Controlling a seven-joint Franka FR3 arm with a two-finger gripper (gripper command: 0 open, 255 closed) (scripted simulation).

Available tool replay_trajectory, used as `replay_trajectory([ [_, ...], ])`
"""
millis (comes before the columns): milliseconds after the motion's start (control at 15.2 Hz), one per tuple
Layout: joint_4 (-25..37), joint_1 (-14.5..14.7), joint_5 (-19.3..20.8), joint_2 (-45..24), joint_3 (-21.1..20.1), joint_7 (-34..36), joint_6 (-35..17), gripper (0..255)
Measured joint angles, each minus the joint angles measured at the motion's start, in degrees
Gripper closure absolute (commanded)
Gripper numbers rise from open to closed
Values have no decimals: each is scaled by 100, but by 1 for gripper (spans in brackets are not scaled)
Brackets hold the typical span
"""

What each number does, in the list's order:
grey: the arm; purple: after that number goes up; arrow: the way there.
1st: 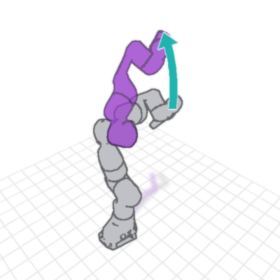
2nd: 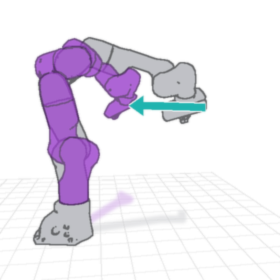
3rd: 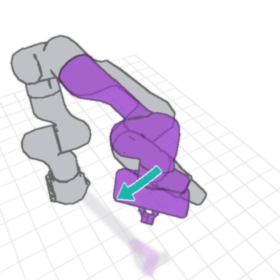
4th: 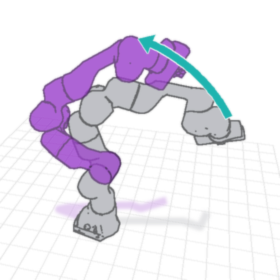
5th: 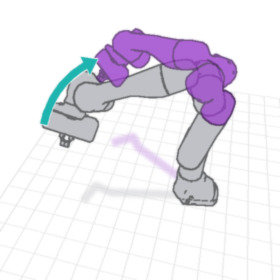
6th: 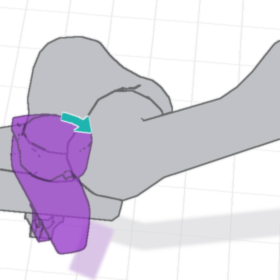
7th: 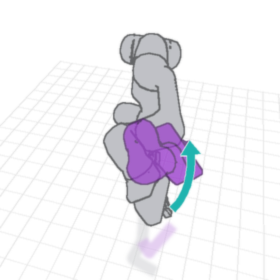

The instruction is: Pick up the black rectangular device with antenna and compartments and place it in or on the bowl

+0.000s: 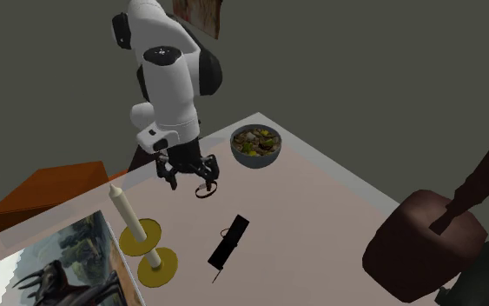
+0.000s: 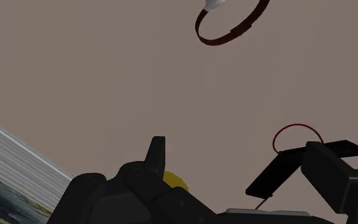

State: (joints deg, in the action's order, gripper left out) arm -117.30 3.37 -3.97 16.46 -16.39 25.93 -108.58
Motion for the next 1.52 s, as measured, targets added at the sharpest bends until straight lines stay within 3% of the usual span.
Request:
replay_trajectory([
  [660, 1745, 292, 851, -2142, -683, 1599, -96, 0],
  [1122, 1523, 319, 977, -2396, -677, 1716, -537, 0],
  [1518, 1491, 319, 984, -2408, -676, 1721, -582, 0],
])
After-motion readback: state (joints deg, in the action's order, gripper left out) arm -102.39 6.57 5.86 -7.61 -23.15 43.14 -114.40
